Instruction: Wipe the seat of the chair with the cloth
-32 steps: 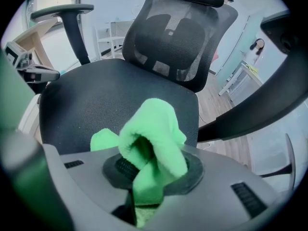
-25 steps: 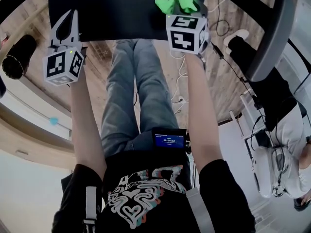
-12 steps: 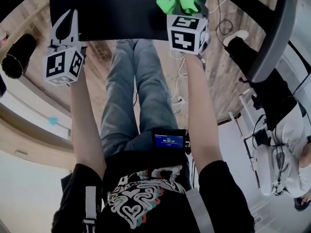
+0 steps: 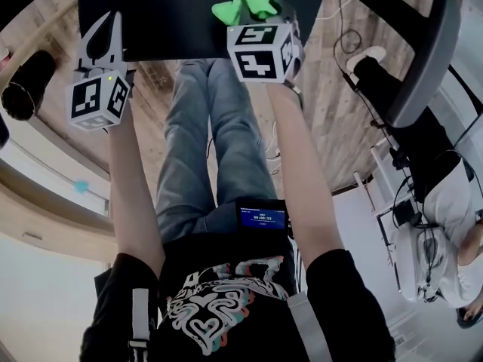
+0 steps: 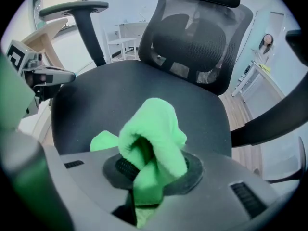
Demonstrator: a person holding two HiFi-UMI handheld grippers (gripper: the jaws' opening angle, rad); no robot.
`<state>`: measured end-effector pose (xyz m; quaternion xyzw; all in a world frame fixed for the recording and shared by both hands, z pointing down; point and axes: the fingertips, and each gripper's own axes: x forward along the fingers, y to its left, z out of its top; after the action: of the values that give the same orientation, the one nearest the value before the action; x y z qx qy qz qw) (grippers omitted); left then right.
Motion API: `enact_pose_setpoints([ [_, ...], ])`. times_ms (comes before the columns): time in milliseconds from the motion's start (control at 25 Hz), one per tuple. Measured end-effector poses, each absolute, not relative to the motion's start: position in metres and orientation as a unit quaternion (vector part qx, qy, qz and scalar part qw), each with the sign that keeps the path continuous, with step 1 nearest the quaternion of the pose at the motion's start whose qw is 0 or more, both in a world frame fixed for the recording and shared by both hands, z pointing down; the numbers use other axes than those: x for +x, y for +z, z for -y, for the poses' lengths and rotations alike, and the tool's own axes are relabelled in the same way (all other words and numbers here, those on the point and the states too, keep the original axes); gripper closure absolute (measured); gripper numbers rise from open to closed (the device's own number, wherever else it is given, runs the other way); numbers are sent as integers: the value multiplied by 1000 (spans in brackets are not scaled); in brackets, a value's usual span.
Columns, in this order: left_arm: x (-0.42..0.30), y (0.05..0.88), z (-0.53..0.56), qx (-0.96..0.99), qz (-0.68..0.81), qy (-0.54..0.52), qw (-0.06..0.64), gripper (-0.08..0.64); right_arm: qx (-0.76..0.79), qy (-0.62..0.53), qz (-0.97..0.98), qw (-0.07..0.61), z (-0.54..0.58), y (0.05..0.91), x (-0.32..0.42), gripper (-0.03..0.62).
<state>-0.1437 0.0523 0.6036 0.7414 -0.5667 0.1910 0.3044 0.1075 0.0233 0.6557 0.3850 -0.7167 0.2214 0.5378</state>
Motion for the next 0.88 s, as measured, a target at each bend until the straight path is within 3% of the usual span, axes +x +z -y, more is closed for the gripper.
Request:
enact_pose_setpoints([
  [880, -153, 600, -57, 737, 576, 181, 302, 560, 324, 260, 753, 510, -50, 664, 1, 492],
])
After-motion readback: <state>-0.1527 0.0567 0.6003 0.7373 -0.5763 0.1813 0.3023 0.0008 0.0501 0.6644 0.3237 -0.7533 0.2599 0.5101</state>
